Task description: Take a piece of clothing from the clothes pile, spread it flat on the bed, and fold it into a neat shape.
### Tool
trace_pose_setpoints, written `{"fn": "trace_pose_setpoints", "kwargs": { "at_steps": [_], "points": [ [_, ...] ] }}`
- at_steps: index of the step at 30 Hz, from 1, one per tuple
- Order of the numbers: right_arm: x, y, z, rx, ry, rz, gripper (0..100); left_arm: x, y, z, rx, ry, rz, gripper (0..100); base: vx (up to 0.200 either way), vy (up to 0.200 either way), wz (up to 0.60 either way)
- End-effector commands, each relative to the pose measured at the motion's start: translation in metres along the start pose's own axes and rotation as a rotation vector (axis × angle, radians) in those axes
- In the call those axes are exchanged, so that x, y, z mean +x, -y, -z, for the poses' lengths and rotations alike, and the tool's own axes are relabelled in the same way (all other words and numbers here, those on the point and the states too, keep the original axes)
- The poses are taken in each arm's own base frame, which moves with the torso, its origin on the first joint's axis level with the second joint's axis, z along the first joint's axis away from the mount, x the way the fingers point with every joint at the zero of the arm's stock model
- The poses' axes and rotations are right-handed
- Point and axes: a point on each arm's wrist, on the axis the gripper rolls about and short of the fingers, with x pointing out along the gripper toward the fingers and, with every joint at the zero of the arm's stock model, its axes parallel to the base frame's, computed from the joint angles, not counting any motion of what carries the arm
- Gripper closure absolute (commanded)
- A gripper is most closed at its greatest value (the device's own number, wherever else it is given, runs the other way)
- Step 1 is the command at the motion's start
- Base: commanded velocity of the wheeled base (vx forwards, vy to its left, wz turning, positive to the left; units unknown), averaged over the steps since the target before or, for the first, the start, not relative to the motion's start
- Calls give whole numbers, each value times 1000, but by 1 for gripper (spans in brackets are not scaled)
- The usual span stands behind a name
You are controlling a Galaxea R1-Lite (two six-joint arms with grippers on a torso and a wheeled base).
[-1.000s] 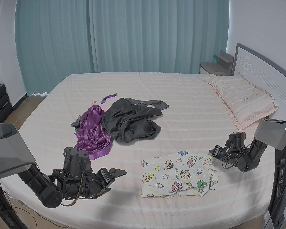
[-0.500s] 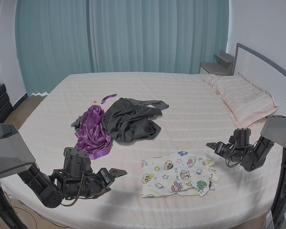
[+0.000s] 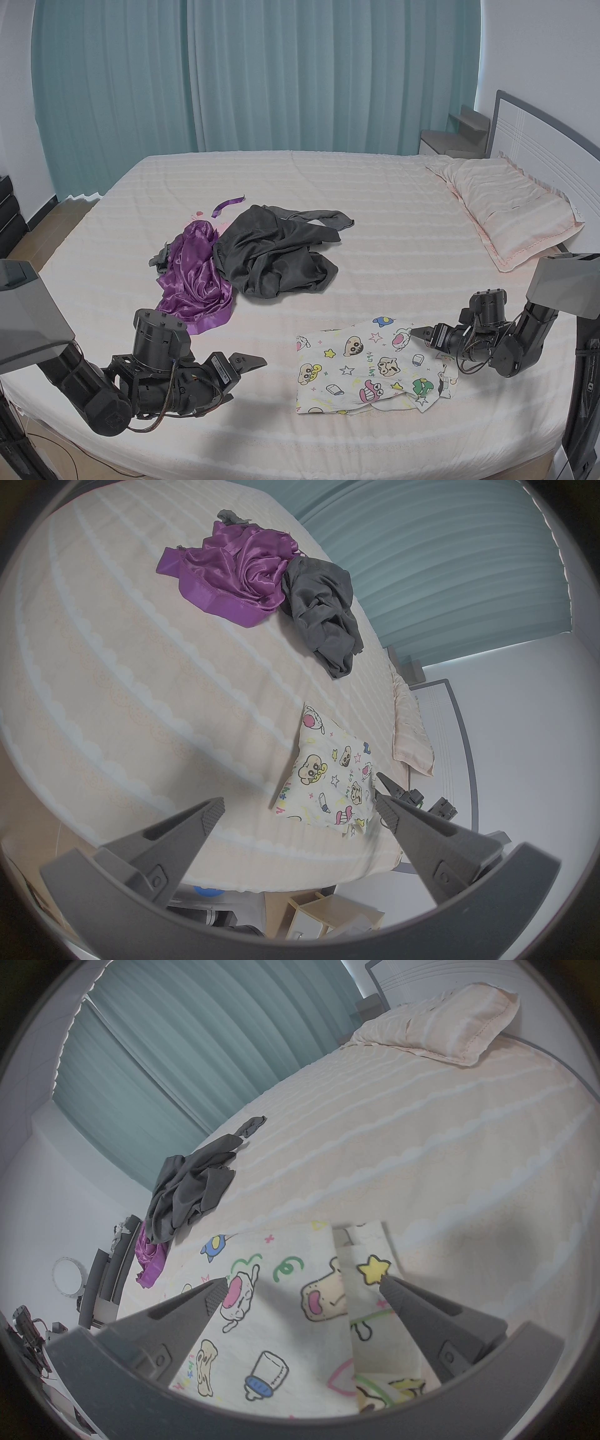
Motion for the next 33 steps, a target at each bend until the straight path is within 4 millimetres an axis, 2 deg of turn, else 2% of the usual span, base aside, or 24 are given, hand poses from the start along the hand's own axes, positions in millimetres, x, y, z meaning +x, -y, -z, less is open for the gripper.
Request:
{"fn": "trace_pose_setpoints", "kwargs": {
  "at_steps": [1,2,22,31,32,33],
  "points": [
    [7,3,5,2,-16,3,0,1,-1,0,-1,-1,-4,0,0,0,0],
    [7,3,5,1,-16,1,100,1,-1,0,-1,-2,-3,0,0,0,0],
    [10,17,-30,32,103,19,100,1,-1,1,0,-4,-4,0,0,0,0],
    [12,20,-34,35,110,24,100,2,-1,1,-1,-5,-5,0,0,0,0],
    [13,19,-31,33,100,20,0,2,-2,1,-1,-6,-8,0,0,0,0],
    [13,18,-31,32,98,19,0,2,-2,1,-1,-5,-9,0,0,0,0]
  ]
}}
